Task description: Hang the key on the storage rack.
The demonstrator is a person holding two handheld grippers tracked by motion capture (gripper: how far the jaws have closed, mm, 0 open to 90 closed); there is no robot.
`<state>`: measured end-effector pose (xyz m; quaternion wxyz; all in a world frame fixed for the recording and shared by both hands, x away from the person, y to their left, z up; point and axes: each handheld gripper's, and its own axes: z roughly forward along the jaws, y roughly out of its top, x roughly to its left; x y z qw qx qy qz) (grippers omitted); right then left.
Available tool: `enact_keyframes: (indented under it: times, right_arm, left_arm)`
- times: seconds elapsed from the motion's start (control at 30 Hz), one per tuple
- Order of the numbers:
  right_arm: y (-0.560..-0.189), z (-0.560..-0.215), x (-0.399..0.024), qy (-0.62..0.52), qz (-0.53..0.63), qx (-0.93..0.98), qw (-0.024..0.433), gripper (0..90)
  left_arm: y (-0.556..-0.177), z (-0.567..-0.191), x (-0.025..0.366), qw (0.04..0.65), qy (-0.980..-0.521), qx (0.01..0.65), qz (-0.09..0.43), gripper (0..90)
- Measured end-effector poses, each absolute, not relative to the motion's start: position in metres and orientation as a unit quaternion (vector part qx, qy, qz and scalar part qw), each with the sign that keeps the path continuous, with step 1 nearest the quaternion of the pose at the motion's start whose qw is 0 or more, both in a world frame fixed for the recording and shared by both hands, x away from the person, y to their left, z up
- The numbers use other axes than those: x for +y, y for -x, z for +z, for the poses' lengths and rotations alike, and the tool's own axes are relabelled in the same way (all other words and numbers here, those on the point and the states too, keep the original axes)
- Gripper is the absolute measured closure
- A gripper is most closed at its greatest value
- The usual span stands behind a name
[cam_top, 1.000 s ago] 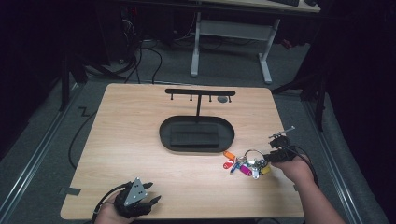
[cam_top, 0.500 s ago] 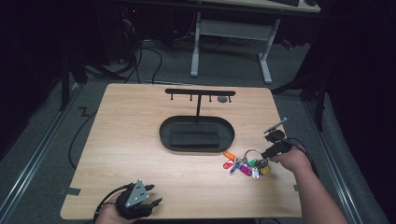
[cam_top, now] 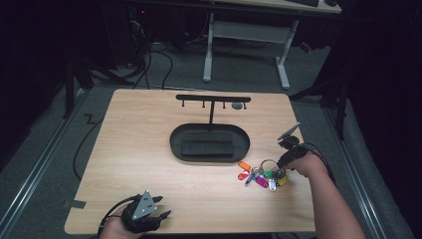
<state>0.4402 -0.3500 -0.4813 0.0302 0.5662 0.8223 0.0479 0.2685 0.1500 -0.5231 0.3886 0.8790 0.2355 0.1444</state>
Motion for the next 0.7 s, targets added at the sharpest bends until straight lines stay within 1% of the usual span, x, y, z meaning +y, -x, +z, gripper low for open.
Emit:
enact_keyframes:
  times: [0.13,0.2,0.3,0.37,0.43,0.47,0.5,0.57,0.7]
  right_arm:
    - [-0.439,-0.482,-0.350,-0.561,0.041,0.827,0.027,67.5]
    - [-0.437,-0.485,-0.349,-0.557,0.035,0.829,0.018,70.4]
    - [-0.436,-0.487,-0.348,-0.556,0.033,0.830,0.022,72.6]
    - [-0.436,-0.487,-0.349,-0.553,0.034,0.832,0.026,76.6]
    - [-0.434,-0.487,-0.349,-0.548,0.035,0.835,0.030,83.1]
    - [-0.434,-0.487,-0.349,-0.548,0.035,0.835,0.030,83.1]
    - [-0.433,-0.486,-0.347,-0.542,0.033,0.839,0.029,84.9]
    - [-0.431,-0.484,-0.344,-0.532,0.034,0.846,0.035,84.9]
    - [-0.426,-0.466,-0.340,-0.528,0.045,0.847,0.045,84.7]
  left_arm:
    - [-0.269,-0.524,0.149,0.386,-0.881,0.233,0.141,45.6]
    - [-0.269,-0.524,0.149,0.385,-0.882,0.232,0.141,45.5]
    - [-0.268,-0.524,0.148,0.385,-0.883,0.229,0.142,45.5]
    - [-0.268,-0.524,0.148,0.384,-0.884,0.228,0.140,45.5]
    - [-0.268,-0.524,0.147,0.384,-0.884,0.225,0.140,45.4]
    - [-0.267,-0.525,0.147,0.383,-0.885,0.223,0.140,45.4]
    - [-0.267,-0.525,0.146,0.383,-0.886,0.222,0.139,45.4]
    - [-0.267,-0.525,0.146,0.382,-0.887,0.221,0.139,45.3]
    - [-0.267,-0.526,0.145,0.381,-0.888,0.219,0.137,45.3]
